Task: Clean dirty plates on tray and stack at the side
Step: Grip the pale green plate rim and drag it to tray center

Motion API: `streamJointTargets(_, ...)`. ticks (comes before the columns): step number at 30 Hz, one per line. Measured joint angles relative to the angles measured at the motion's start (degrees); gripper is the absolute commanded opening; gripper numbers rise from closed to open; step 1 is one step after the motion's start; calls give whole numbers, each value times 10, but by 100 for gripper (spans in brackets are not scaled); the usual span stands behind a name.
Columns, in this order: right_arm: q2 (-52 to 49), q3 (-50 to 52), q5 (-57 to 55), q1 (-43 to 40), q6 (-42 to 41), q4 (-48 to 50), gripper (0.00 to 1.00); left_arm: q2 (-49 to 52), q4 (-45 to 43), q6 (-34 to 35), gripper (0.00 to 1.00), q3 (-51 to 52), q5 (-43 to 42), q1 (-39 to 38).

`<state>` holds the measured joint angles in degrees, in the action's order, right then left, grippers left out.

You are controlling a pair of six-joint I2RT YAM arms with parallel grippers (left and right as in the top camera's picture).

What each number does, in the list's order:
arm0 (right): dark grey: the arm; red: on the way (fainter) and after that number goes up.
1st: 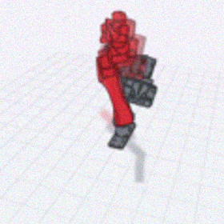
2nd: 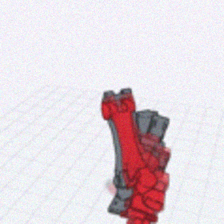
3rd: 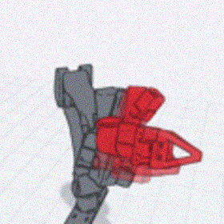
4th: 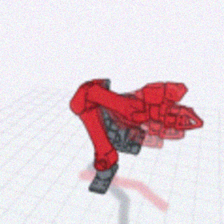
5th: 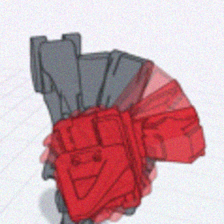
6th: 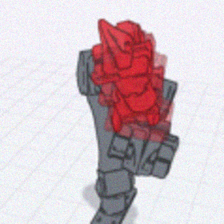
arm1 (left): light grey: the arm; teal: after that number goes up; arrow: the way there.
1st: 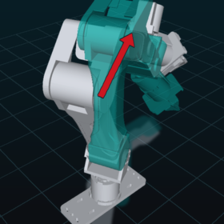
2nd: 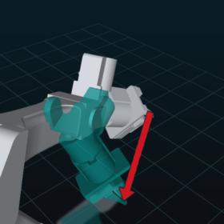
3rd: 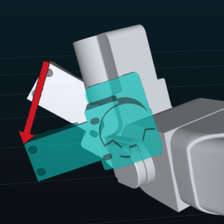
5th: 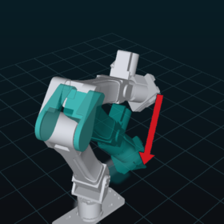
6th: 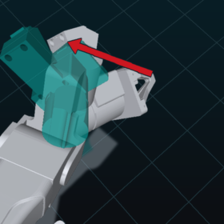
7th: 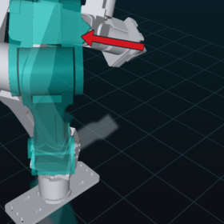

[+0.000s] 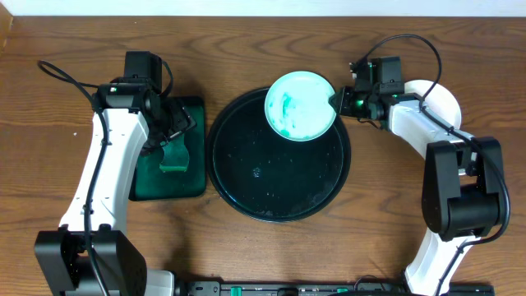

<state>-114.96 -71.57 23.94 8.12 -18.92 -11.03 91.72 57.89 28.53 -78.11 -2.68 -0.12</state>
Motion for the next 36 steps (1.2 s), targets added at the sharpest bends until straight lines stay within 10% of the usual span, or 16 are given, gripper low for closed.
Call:
streamJointTargets(7,0,0,-30,30,-7,9,2,0,0,0,84,0,0,0)
streamJointTargets(24,0,0,-40,47,-24,0,1,0,0,0,84,0,0,0)
streamJointTargets(36,20,0,-61,75,-20,-191,1,0,0,0,84,0,0,0)
